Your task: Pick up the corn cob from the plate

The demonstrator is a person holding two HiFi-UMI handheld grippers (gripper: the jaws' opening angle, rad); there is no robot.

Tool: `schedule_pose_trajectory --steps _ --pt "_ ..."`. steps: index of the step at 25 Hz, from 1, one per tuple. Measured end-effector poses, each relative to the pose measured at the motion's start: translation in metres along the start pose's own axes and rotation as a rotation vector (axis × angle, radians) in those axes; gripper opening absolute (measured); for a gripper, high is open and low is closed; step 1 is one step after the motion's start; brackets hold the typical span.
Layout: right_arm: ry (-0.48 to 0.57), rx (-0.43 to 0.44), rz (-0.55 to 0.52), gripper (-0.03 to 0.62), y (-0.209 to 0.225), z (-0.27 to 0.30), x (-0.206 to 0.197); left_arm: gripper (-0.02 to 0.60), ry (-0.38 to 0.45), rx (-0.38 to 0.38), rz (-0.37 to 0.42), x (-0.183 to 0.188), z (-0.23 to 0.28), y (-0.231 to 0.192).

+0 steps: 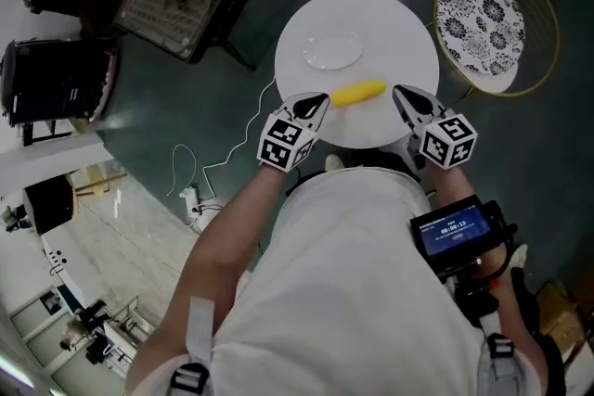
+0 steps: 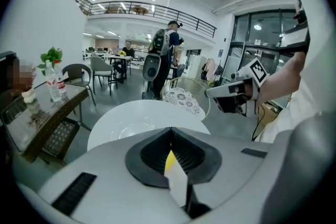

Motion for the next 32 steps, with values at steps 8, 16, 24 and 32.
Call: schedule_pose_trajectory --steps 8,16,24,32 --pt "0.051 0.013 -0.072 0.006 -0.060 -0.015 0.014 0.009 0.159 0.021 -0.040 -0.005 -0.078 0.010" --pt "0.094 0.016 -0.091 0.006 -0.101 -0.039 0.002 0.008 0.213 0.018 -0.048 -0.010 -0.108 0.023" --pt "0.123 -0.013 -0.078 0.006 -0.117 -0.071 -0.030 0.009 0.230 -0.010 -0.035 -0.020 -0.120 0.044" --pt "0.134 -0.026 -0.075 0.006 -0.127 -0.080 -0.037 0.009 0.230 -0.033 -0.023 -0.018 -0.123 0.058"
Point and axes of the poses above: the fingertips, and each gripper's own axes: z forward along the fingers, y to its right, x out of its top, the point moved 3 cm from there along -z, backward along the fingers, and after that the axes turned 6 degrees about z, right-handed, at the moved point
